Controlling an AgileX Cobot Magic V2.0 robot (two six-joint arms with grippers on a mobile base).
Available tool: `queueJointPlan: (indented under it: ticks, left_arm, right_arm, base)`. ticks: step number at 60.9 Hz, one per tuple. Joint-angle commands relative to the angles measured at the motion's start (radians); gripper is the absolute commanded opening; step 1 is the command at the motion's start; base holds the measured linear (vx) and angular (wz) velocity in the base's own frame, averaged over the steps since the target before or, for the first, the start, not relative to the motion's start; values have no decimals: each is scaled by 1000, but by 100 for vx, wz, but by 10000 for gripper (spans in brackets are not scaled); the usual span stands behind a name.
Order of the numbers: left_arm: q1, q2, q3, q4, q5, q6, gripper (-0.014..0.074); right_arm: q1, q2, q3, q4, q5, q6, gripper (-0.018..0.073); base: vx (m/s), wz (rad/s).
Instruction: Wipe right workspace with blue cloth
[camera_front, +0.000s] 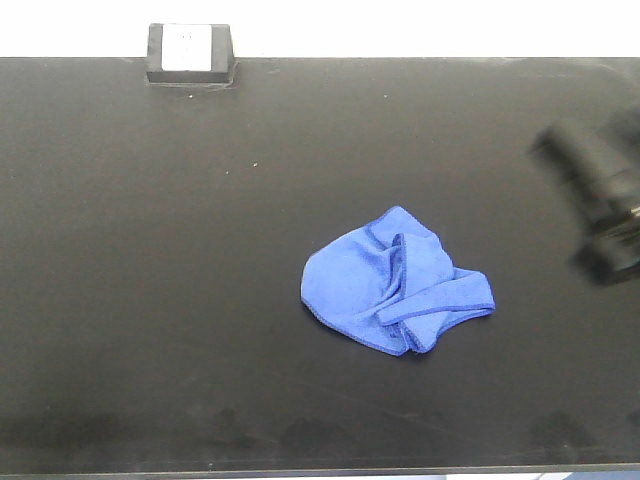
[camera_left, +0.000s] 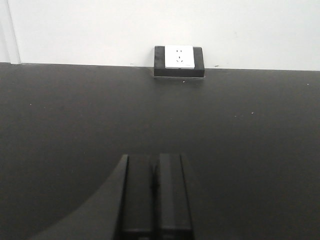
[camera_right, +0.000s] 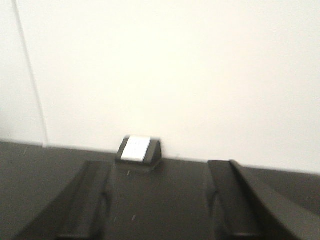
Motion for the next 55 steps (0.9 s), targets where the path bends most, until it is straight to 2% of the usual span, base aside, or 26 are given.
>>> queueJointPlan:
  ticks: [1,7,12,15,20,26,33,41,50,55]
  left_arm:
    - [5,-15,31,1,-83,-8,-6]
    - [5,-15,31,1,-83,-8,-6]
    - [5,-15,31,1,-83,-8,-6]
    - [5,-15,31,1,-83,-8,-6]
    - [5,-15,31,1,-83,-8,-6]
    - [5,-15,31,1,-83,-8,-6]
    - [5,-15,31,1,-83,-8,-6]
    - [5,-15,31,1,-83,-8,-6]
    - [5,-15,31,1,-83,-8,-6]
    - [5,-16,31,1,-80,-8,-6]
  right_arm:
    - [0,-30,-6,-6,-86,-10,291]
    - [-19,-73,46,-55,-106,8,122]
    - [-92,-107,98,-172,-95,74,-15]
    - [-141,-125,125,-238,-90,136,-13]
    - [-248,-165,163,-405,-86,275,-10]
    - [-382,-234,204,-582,-65,391,-8]
    - [-502,-330,261,-706,-5,490,-8]
    - [-603,-476,346,-761,93,562,-6]
    - [-613,-617,440,-767,202,603,-5]
    - [-612,-615,497,-767,189,611,-5]
  base:
    - [0,0]
    - [0,0]
    - [0,0]
    - [0,0]
    - [0,0]
    - [0,0]
    - [0,0]
    - [0,0]
    - [0,0]
    - [0,0]
